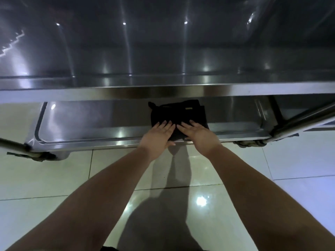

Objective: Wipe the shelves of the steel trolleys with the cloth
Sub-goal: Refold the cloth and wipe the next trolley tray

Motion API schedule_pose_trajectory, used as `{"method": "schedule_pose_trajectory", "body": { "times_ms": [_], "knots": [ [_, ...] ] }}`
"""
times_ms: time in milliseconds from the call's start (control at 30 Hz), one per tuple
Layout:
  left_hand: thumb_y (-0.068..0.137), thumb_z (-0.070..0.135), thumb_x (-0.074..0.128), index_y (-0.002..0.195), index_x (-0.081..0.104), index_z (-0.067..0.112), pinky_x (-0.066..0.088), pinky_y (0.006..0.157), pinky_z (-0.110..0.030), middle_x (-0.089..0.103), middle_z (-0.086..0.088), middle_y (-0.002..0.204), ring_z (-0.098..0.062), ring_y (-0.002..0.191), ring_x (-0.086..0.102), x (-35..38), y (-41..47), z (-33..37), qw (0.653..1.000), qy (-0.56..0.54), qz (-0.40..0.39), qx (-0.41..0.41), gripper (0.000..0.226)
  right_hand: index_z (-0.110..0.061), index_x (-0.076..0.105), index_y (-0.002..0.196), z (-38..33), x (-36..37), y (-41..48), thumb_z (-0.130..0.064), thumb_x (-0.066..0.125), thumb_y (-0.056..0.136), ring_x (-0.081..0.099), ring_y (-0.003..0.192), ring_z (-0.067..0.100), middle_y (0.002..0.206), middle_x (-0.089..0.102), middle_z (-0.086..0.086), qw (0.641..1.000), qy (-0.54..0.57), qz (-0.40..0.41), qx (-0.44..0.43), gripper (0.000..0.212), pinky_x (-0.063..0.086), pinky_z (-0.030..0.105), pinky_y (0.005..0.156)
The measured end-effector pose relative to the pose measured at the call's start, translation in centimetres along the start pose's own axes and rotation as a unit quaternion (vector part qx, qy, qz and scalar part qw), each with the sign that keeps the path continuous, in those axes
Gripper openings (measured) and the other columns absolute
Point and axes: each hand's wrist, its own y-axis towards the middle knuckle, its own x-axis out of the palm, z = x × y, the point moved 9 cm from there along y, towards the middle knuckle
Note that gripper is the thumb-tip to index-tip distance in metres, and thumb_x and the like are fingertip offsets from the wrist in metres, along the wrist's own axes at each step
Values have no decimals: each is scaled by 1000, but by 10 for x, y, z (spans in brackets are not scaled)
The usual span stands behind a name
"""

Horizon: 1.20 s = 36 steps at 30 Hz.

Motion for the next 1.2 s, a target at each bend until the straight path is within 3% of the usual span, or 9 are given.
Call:
{"method": "schedule_pose_trajectory", "body": {
  "times_ms": [167, 267, 433, 500, 567, 667, 833, 967, 1200],
  "knots": [
    [108, 29, 25, 155, 15, 11, 7, 115, -26, 20, -6, 162, -17, 147, 22, -47, -42, 10, 1000, -11, 4, -16, 51, -17, 28, 153, -26, -57, -31, 8, 38, 91, 28, 145, 23, 160, 26, 1, 996, 57, 7, 64, 67, 23, 28, 113],
    [104, 24, 37, 150, 32, 13, 24, 112, -28, 39, -6, 154, -19, 140, 38, -101, -90, 14, 999, -4, 49, -23, 47, -18, 47, 136, -51, -105, -74, -4, 45, 93, 55, 116, 29, 134, 54, 7, 993, 66, 2, 94, 46, 45, 38, 89],
    [99, 20, 51, 144, 42, 11, 33, 114, -33, 48, -9, 147, -23, 133, 46, -220, -189, 27, 996, 40, 21, 73, 47, -28, 48, 126, -112, -197, -158, -16, 57, 90, 59, 96, 26, 113, 53, 2, 999, 30, -21, 23, 39, 38, 30, 65],
    [92, 15, 63, 135, 55, 6, 42, 105, -35, 59, -13, 135, -26, 121, 58, -292, -235, 23, 995, 18, 61, 80, 45, -27, 50, 128, -141, -252, -186, -19, 55, 94, 59, 94, 27, 112, 56, 3, 999, 51, -1, -3, 35, 36, 30, 64],
    [85, 16, 71, 125, 64, 8, 54, 77, -31, 70, -9, 116, -26, 98, 70, -375, -282, 12, 992, -15, 108, 61, 41, -26, 53, 126, -170, -320, -210, -25, 50, 99, 61, 91, 30, 109, 60, 3, 996, 84, 39, -20, 28, 42, 32, 64],
    [74, 16, 81, 113, 72, 11, 46, 46, -24, 75, -4, 97, -23, 68, 71, -497, -353, -7, 986, -47, 158, 32, 40, -30, 50, 130, -216, -427, -244, -19, 52, 98, 60, 94, 25, 111, 58, -1, 991, 111, 54, -59, 34, 50, 38, 68],
    [82, 13, 73, 110, 71, 7, 54, 48, -35, 74, -10, 91, -30, 64, 69, -679, -454, -50, 977, -47, 207, -11, 29, -31, 44, 139, -288, -619, -270, -5, 57, 93, 52, 115, 20, 131, 51, -3, 972, 200, 48, -117, 54, 44, 39, 97],
    [99, 31, 50, 123, 60, 18, 43, 54, -31, 72, -5, 89, -31, 68, 66, -787, -509, -117, 976, 90, 169, -106, 29, -33, 54, 112, -354, -782, -259, -14, 66, 89, 55, 98, 17, 106, 57, -12, 956, 218, 110, -162, 32, 47, 35, 83],
    [99, 39, 43, 115, 57, 20, 42, 64, -35, 66, -4, 100, -30, 85, 63, -980, -616, -263, 909, 181, 307, -214, 29, -16, 64, 98, -514, -1022, -219, -12, 65, 86, 57, 98, 25, 100, 65, 4, 909, 105, 310, -260, 13, 45, 40, 88]
  ]
}}
